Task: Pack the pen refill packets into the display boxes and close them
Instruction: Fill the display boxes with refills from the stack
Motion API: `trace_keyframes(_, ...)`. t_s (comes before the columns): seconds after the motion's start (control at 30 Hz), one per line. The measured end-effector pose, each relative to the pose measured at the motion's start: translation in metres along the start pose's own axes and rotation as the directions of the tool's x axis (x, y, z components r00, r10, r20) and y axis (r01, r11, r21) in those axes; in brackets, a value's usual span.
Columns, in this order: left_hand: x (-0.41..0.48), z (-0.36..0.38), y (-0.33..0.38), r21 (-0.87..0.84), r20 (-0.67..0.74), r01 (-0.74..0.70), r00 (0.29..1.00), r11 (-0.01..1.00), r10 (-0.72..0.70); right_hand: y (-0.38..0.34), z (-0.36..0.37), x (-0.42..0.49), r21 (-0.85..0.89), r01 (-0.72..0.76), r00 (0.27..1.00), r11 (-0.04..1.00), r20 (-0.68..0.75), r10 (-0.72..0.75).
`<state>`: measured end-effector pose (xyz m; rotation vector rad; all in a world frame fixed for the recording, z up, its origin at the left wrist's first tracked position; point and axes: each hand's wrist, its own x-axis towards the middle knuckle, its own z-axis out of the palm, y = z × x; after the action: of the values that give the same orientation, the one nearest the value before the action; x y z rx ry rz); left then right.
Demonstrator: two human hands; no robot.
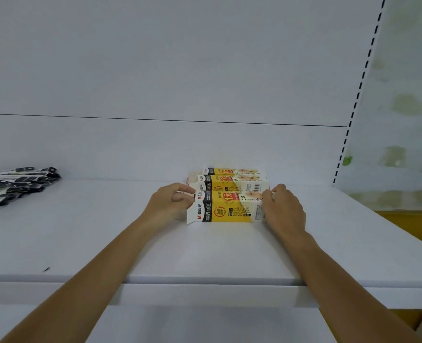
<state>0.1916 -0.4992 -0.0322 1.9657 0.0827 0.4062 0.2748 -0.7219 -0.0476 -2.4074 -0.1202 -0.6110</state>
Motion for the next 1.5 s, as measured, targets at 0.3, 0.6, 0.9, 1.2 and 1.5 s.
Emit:
trace_keyframes(0.3,-0.002,0.004,-0.004,0.243,0.06,-0.015,0.998,0.97,0.0,0.0,-0.001,-0.001,-0.095,-0.018,0.999,0.995,-0.043,0.014)
trace_keyframes(0.6,-0.02,-0.067,-0.013,0.479,-0.116,-0.023,0.989,0.877,0.089,-0.064,-0.016,0.002,-0.081,0.351,0.936,0.933,-0.007,-0.353)
trace_keyframes(0.9,-0.098,-0.22,-0.052,0.561,-0.433,0.194,0.898,0.805,0.085,-0.28,0.055,-0.067,0.316,0.708,0.664,0.632,0.008,-0.748)
trace_keyframes(1.2,-0.172,-0.395,-0.091,0.534,-0.639,0.353,0.764,0.768,0.093,-0.45,0.134,-0.152,0.416,0.795,0.466,0.442,0.048,-0.883)
trace_keyframes(1.5,-0.136,-0.493,-0.133,0.546,-0.52,0.227,0.847,0.807,0.114,-0.529,0.201,-0.173,0.307,0.78,0.532,0.545,0.132,-0.836)
